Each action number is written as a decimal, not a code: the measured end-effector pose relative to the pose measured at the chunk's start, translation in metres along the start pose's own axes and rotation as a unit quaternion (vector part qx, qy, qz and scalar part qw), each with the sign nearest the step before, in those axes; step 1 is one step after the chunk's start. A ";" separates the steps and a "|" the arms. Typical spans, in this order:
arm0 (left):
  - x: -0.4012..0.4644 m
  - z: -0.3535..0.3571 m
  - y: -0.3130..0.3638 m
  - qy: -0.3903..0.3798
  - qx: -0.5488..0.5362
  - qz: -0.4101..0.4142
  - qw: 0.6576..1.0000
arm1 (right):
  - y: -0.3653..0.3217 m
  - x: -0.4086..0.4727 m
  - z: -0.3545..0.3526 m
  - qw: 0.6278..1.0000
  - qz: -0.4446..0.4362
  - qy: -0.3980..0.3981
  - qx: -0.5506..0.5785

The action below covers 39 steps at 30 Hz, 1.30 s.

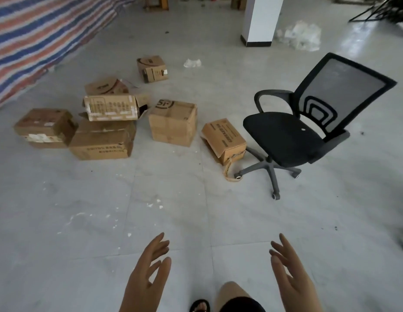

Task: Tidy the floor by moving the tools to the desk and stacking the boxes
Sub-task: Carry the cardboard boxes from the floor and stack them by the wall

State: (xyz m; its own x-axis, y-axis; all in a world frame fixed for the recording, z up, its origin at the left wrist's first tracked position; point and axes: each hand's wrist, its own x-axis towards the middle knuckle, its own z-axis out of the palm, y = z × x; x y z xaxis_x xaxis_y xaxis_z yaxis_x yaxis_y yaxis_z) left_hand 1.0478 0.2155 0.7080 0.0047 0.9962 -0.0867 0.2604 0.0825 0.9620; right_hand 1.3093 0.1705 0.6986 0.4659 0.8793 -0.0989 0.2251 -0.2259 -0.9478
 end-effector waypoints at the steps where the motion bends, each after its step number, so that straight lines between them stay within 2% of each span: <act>1: 0.018 0.006 0.001 0.002 -0.001 -0.004 1.000 | -0.002 0.021 0.002 1.000 0.003 0.001 -0.001; 9: 0.190 0.081 0.011 0.020 0.001 -0.028 0.999 | -0.007 0.219 0.013 0.997 0.029 -0.065 -0.029; 14: 0.302 0.139 0.048 0.033 -0.011 -0.030 0.999 | -0.030 0.350 0.003 0.995 0.034 -0.073 -0.055; 19: 0.389 0.164 0.062 0.031 -0.013 -0.053 0.998 | -0.039 0.441 0.032 0.987 0.069 -0.124 -0.075; 23: 0.462 0.165 0.048 0.019 0.002 -0.087 0.996 | -0.041 0.506 0.071 0.980 0.103 -0.144 -0.085; 32: 0.690 0.163 0.001 -0.099 0.058 -0.157 0.981 | -0.027 0.680 0.180 0.971 0.193 -0.084 -0.117; 35: 0.753 0.188 -0.036 -0.153 0.092 -0.191 0.965 | 0.007 0.738 0.211 0.963 0.218 -0.090 -0.133; 39: 0.827 0.255 -0.114 -0.189 0.136 -0.214 0.949 | 0.097 0.823 0.258 0.952 0.251 -0.081 -0.156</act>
State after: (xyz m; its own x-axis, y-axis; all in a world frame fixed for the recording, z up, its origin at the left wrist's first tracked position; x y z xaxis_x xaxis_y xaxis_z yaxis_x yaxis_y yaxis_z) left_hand 1.2682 1.0234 0.4606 0.1748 0.7878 -0.5906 0.5561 0.4160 0.7195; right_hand 1.4936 0.9802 0.4471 0.4501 0.6755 -0.5841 0.2647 -0.7256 -0.6352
